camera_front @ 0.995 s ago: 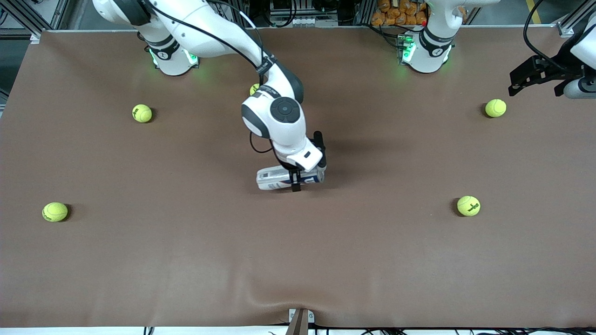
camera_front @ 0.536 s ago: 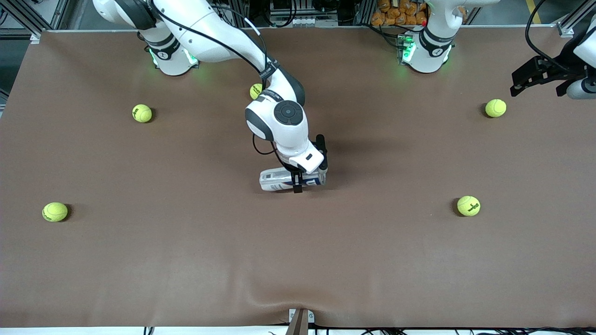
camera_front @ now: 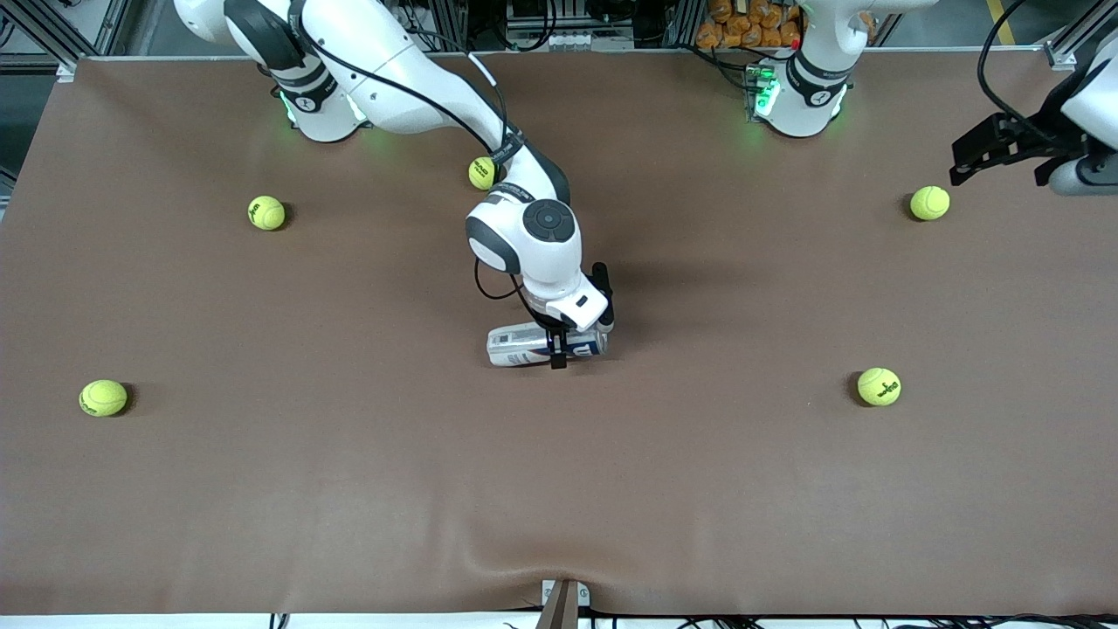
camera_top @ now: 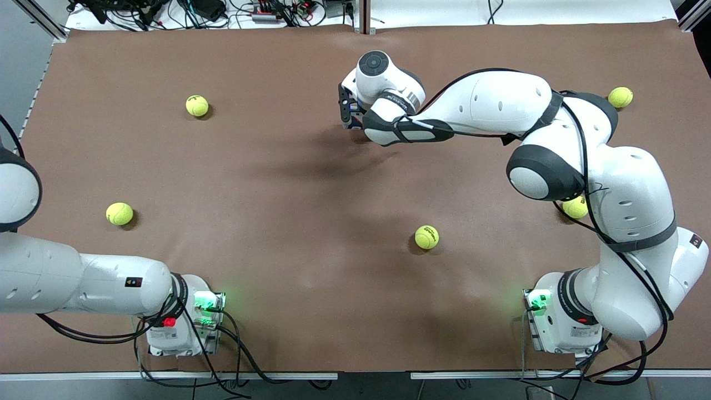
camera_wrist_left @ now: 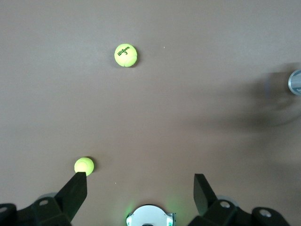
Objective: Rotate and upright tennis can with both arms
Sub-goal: 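Hold the can with the right gripper while the left gripper reaches its base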
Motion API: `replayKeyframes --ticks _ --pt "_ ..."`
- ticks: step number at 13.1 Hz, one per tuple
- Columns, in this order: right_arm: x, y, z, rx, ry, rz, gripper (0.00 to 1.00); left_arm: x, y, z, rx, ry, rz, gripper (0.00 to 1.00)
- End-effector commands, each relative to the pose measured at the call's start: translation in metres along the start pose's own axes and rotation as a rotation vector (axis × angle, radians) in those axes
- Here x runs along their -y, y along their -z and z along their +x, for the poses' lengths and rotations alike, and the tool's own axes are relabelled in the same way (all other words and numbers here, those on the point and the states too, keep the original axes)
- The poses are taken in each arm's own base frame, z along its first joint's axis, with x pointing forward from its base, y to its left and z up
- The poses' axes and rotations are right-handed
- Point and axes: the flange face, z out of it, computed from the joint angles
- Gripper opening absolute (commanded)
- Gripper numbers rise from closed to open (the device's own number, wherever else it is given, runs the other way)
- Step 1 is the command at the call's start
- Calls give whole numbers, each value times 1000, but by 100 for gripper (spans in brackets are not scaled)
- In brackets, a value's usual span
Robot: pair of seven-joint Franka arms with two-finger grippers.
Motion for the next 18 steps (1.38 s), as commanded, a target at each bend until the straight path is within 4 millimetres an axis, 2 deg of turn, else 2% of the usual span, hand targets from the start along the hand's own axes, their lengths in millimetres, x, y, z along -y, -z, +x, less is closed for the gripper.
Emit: replayKeyframes --ticks 1,3,4,7,11,13,14,18 --pt "0 -11 6 -10 10 -33 68 -10 -18 16 30 -11 -47 100" --pt "1 -20 6 -22 11 -38 71 -18 -45 37 60 -19 -87 100" --pt "1 -20 6 -23 10 -41 71 -30 -60 49 74 -35 -110 100" --pt "-1 -21 4 -25 7 -41 100 -61 -120 86 119 -63 -168 100" --pt "-5 -17 1 -30 -7 -42 100 -106 -181 114 125 -88 -263 100" --pt "-13 -1 0 -46 -89 -48 100 -125 -217 119 125 -65 -342 100" --pt "-15 7 -3 -44 -135 -45 100 -130 -242 118 99 -17 -402 100" --pt "-24 58 -10 -51 -241 48 100 -165 -319 113 104 168 -623 100"
